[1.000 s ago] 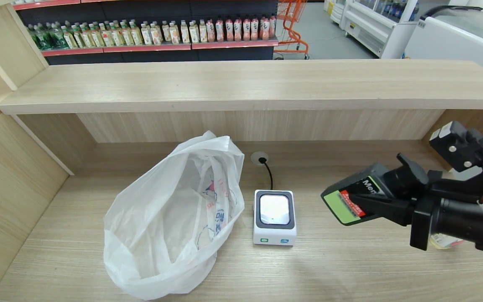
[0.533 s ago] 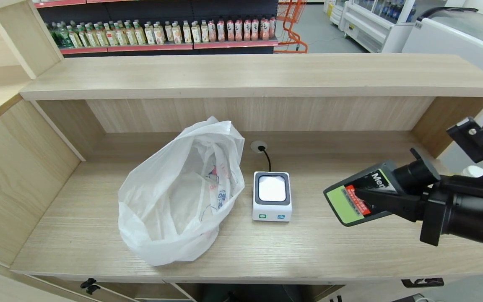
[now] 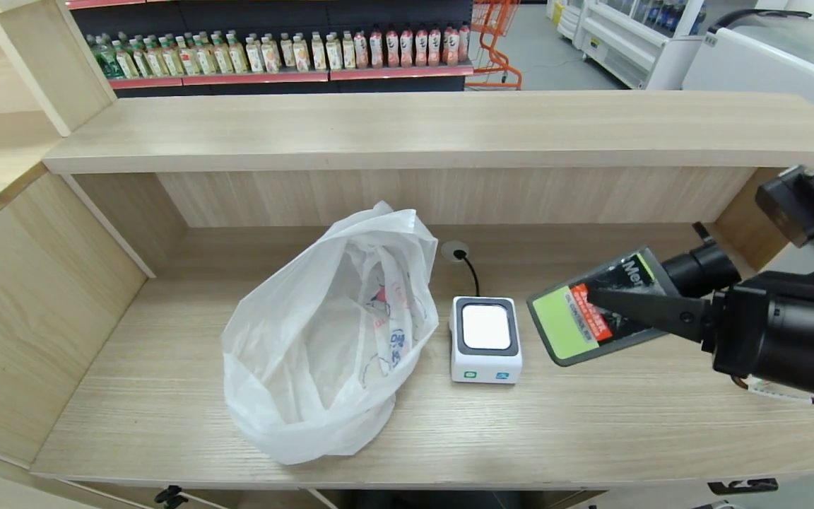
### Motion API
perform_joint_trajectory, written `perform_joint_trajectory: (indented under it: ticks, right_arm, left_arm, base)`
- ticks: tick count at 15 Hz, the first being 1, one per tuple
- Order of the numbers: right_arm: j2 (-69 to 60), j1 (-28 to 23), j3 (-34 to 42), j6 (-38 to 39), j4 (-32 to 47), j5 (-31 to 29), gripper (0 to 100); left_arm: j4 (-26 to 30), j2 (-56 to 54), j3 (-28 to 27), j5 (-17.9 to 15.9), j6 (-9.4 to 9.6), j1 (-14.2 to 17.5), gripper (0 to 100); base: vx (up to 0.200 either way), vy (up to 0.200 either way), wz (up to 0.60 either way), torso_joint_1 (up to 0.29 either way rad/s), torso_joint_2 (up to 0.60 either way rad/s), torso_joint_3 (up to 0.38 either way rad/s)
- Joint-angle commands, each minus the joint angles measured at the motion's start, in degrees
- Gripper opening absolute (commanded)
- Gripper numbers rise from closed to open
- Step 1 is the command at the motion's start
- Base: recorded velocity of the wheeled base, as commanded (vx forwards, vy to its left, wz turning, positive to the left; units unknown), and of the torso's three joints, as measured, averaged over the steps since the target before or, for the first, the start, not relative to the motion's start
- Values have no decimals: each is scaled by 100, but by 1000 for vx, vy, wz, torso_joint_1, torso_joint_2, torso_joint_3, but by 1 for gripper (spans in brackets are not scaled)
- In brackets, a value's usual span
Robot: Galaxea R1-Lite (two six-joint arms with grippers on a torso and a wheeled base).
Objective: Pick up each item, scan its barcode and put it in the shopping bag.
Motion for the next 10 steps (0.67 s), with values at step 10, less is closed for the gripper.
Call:
perform_joint_trajectory:
  ticks: [10]
  right_arm:
    - [1640,211,-616,27,25,-245,0]
  left_arm:
    - [1,-2,0,0,0,-6,100]
  base:
    - [0,40,0,-2,0,0]
